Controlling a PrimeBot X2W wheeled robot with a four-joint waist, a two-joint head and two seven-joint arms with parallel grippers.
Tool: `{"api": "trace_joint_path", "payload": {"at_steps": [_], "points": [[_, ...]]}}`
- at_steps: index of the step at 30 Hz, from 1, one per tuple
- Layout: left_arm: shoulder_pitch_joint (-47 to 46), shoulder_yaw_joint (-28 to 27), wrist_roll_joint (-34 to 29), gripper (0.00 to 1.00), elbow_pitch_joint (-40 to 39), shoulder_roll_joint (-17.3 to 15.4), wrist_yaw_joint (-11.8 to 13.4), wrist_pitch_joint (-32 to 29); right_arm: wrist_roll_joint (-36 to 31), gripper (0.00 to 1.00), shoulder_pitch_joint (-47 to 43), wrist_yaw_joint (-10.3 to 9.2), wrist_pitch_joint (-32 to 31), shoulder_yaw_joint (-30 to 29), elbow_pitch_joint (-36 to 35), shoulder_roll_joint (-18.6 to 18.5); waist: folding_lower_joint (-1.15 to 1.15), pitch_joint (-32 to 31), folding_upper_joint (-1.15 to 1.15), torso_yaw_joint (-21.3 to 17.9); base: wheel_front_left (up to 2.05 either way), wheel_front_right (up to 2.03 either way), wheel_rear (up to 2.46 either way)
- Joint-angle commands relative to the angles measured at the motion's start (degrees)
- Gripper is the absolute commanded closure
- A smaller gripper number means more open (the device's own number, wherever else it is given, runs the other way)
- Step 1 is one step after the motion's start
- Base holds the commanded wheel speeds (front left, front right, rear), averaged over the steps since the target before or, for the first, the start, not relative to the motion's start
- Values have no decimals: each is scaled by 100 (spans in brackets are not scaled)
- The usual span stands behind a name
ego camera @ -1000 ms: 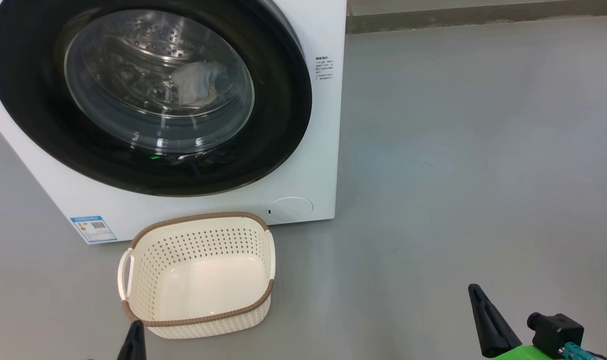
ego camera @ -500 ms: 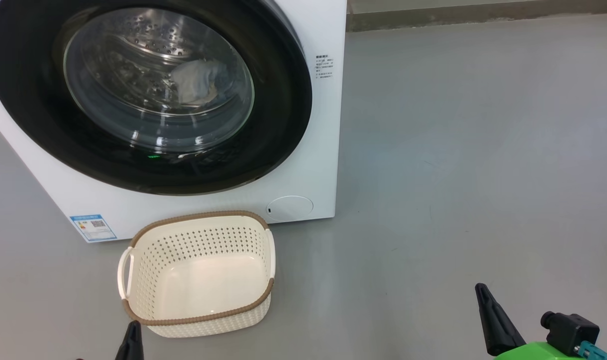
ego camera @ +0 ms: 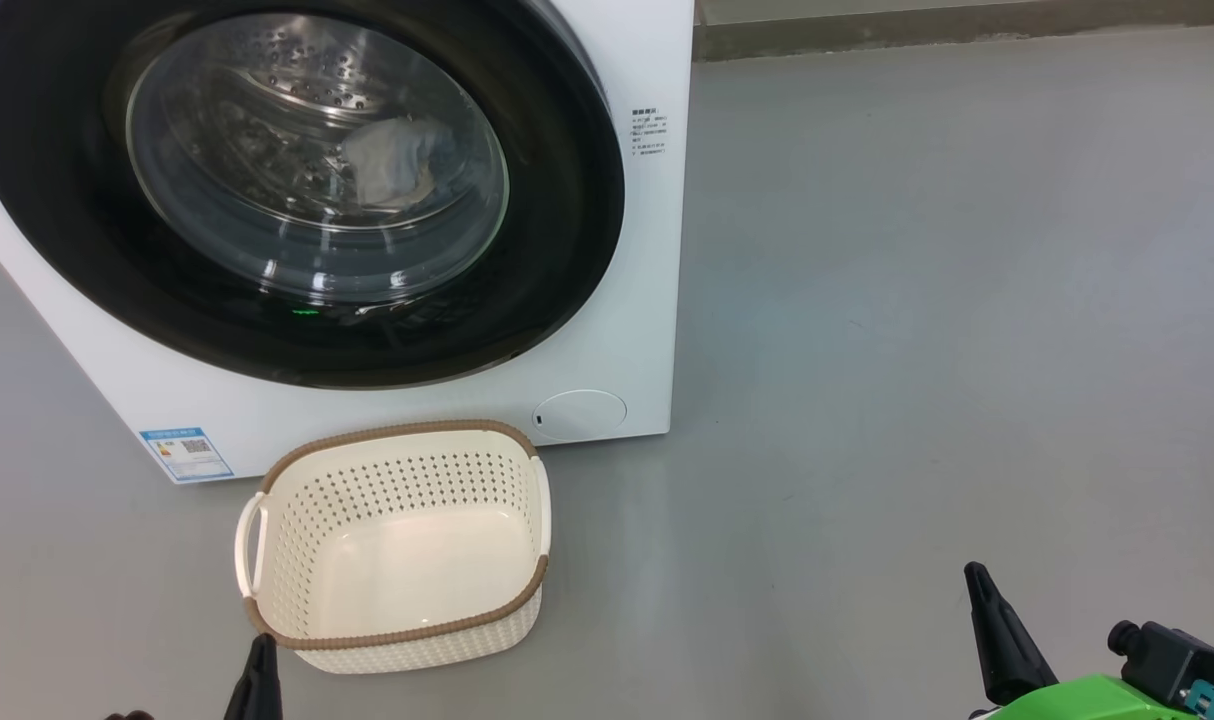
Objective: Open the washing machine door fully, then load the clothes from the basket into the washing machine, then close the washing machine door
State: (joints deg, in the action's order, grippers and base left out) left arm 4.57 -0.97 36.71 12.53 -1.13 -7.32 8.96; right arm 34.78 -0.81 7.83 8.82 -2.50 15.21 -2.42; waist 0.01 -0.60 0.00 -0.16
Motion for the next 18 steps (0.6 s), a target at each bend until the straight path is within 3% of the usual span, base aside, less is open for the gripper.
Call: {"api": "trace_joint_path", "payload": {"at_steps": [1,18], "points": [[-248,-101,181,100,-108,-107,-5,-40,212,100,256,-10,-43,11,-134,-44,-1,1,0,1,0,0,0],[-418,-173,1310,100,-55,-138,-7,-334,1362,100,347,-15,-346,-68,-131,-50,-1,17,0,4,0,0,0]]}}
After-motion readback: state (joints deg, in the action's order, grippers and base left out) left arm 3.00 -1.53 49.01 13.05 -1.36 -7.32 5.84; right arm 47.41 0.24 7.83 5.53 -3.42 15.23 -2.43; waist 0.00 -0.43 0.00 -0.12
